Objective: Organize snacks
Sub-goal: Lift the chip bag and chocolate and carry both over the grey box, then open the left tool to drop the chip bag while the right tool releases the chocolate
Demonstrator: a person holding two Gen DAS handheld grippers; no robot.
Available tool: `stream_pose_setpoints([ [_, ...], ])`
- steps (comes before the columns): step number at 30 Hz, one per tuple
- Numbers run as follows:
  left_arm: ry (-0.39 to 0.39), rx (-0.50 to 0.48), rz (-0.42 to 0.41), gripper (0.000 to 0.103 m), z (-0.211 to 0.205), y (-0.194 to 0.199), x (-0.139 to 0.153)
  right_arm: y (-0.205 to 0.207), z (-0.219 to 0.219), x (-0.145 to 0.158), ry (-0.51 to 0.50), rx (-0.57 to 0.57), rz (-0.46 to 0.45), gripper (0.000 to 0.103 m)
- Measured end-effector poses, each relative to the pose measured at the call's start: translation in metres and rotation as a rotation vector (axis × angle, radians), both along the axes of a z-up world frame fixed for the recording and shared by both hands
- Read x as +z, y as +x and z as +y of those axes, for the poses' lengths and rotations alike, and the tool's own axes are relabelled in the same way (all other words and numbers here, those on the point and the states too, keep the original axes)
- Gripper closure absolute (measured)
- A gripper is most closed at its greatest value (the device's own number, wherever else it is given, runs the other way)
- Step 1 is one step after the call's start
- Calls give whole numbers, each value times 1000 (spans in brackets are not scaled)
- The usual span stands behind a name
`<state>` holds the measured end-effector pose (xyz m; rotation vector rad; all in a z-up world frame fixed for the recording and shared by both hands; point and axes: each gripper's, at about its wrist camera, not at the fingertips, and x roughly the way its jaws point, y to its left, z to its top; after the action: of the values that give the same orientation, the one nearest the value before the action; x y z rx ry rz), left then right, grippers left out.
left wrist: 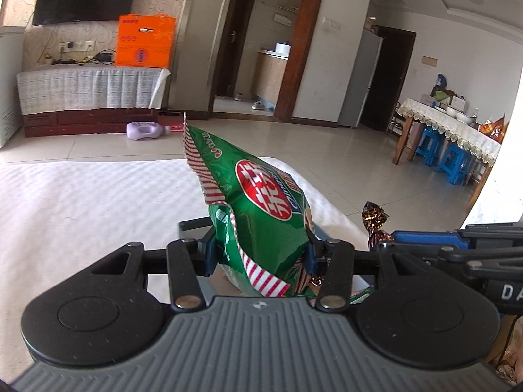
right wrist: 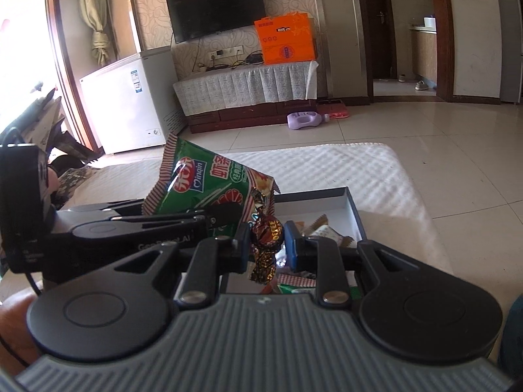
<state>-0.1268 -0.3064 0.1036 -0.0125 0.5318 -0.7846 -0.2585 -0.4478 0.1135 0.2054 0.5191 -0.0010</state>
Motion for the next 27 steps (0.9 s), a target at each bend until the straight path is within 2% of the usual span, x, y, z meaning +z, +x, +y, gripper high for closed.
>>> stream_pose_setpoints([
  [9, -6, -16, -3, 49, -40, 20, -8, -4, -7, -4, -9, -14, 12, 77],
  [20, -24, -9, 80, 48, -72, 66, -42, 1, -16, -17, -10, -17, 55, 77],
  [22, -30, -11, 86, 44, -76, 69, -47, 1, -17, -19, -9, -17, 62, 77],
  [26, -7, -22, 109, 26, -84, 75, -58, 0, -18, -21, -10, -25, 71, 77],
  [27, -5, -21, 114, 24, -84, 76, -60, -1, -18, -22, -9, -27, 72, 77],
])
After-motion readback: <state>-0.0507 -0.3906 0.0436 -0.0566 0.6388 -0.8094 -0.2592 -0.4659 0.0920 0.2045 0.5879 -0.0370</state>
